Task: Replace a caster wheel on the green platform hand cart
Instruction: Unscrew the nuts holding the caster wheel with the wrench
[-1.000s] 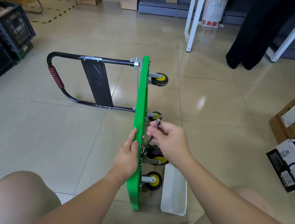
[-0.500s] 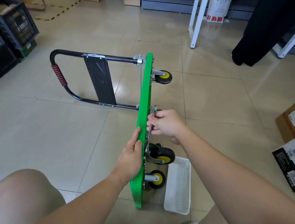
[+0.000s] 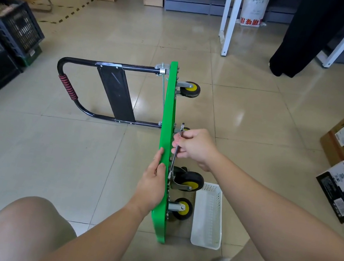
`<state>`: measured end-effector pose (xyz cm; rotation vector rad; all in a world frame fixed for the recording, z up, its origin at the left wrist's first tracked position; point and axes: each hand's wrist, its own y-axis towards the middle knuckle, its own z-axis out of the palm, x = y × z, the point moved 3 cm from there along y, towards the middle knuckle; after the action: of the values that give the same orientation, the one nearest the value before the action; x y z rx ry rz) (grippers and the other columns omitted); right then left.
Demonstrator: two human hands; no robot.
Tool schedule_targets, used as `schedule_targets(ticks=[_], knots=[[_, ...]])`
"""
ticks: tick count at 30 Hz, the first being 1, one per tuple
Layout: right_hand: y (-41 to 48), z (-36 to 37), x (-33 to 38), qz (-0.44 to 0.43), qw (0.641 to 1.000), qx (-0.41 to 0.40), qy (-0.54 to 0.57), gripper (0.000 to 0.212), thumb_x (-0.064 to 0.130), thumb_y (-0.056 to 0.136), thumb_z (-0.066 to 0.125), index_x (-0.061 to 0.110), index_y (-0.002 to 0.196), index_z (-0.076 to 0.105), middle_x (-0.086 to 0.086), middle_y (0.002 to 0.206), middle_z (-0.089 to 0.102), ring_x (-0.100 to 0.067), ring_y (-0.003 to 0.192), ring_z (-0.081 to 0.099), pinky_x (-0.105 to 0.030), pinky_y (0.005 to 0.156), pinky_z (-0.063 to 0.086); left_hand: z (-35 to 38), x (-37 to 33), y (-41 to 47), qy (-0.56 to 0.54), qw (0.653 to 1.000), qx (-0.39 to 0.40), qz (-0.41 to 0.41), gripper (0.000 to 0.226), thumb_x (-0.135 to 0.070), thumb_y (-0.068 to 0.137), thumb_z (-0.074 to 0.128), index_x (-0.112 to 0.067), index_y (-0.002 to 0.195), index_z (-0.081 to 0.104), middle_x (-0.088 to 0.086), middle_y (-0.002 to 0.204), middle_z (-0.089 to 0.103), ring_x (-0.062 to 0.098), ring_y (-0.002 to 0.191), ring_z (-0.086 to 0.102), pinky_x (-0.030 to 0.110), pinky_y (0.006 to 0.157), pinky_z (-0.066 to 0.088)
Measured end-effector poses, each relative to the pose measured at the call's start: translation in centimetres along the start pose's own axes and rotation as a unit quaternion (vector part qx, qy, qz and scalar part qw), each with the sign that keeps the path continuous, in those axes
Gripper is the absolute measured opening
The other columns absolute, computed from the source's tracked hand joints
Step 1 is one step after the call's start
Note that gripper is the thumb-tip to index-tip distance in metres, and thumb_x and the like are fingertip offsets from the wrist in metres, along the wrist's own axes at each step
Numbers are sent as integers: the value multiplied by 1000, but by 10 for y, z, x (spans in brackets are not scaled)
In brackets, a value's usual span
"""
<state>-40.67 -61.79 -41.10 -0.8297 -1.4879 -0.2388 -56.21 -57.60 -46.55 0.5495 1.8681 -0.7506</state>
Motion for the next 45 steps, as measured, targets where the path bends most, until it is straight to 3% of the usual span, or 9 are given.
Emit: schedule_targets(ticks=[3, 14, 23, 26, 32, 35, 39, 41, 45], knots=[[1, -3, 2, -15, 1000, 4, -16, 7, 15, 97, 64, 13, 92, 70, -7, 90, 73, -20, 79, 74, -36, 78, 61, 1, 3, 2, -4, 1000, 1, -4, 49, -33, 110, 29, -48, 157, 29, -12, 158, 42, 13, 143, 41, 38, 123, 30], [-11, 4, -3, -1, 1000, 25, 15, 8, 13, 98, 62, 13, 93, 69, -11, 95, 70, -19, 77, 70, -22, 63, 59, -1, 3, 0, -7, 1000, 7, -1, 48, -34, 111, 28, -49, 156, 28, -11, 158, 42, 13, 142, 42, 38, 122, 32], [-42, 24, -17, -96, 991, -5, -89, 18, 17, 92, 69, 33, 86, 75, 3, 93, 77, -16, 92, 73, -43, 87, 60, 1, 1, 2, -33, 999, 22, 18, 47, -35, 111, 29, -75, 133, 34, -17, 152, 49, 7, 136, 49, 37, 117, 40], [-58, 26, -24, -122, 991, -28, -49, 29, 20, 90, 70, 47, 82, 74, 13, 95, 76, -6, 95, 70, -44, 95, 56, 2, 9, 6, -41, 999, 24, 11, 44, -40, 109, 33, -63, 147, 34, -16, 150, 52, 7, 136, 50, 37, 118, 39], [-127, 43, -80, -181, 983, -33, -16, 61, -9, 84, 56, 48, 88, 74, 17, 107, 74, -9, 107, 68, -43, 95, 54, 2, 14, 8, -66, 998, 16, -18, 47, -36, 107, 36, -64, 145, 36, 1, 110, 72, 23, 79, 60, 43, 84, 54], [-139, 46, -102, -215, 972, -69, -69, 67, -8, 81, 50, 53, 98, 71, 30, 121, 65, -1, 125, 57, -43, 105, 51, 1, 10, 7, -26, 1000, 7, -16, 46, -39, 109, 31, -63, 148, 30, -11, 135, 62, 18, 107, 65, 45, 103, 51], [-143, 41, -86, -232, 965, -122, -6, 48, 1, 87, 56, 43, 103, 75, 20, 111, 73, -8, 108, 68, -37, 95, 55, 2, 11, 5, -25, 999, 5, -23, 47, -36, 109, 32, -57, 151, 32, -10, 119, 67, 19, 107, 65, 39, 101, 50], [-136, 32, -66, -213, 965, -145, 39, 42, -4, 89, 63, 35, 93, 76, 18, 96, 75, 0, 87, 68, -22, 86, 53, 1, 12, 6, -30, 999, 5, -15, 48, -34, 109, 34, -54, 153, 32, -15, 111, 67, 9, 98, 63, 29, 91, 49], [-109, 12, -21, -194, 971, -128, 48, 33, -4, 90, 66, 28, 86, 72, 14, 81, 75, 1, 80, 68, -22, 86, 56, -1, 10, 5, -10, 1000, 6, -11, 48, -32, 110, 32, -49, 155, 30, -24, 107, 59, -13, 82, 51, 7, 74, 37]])
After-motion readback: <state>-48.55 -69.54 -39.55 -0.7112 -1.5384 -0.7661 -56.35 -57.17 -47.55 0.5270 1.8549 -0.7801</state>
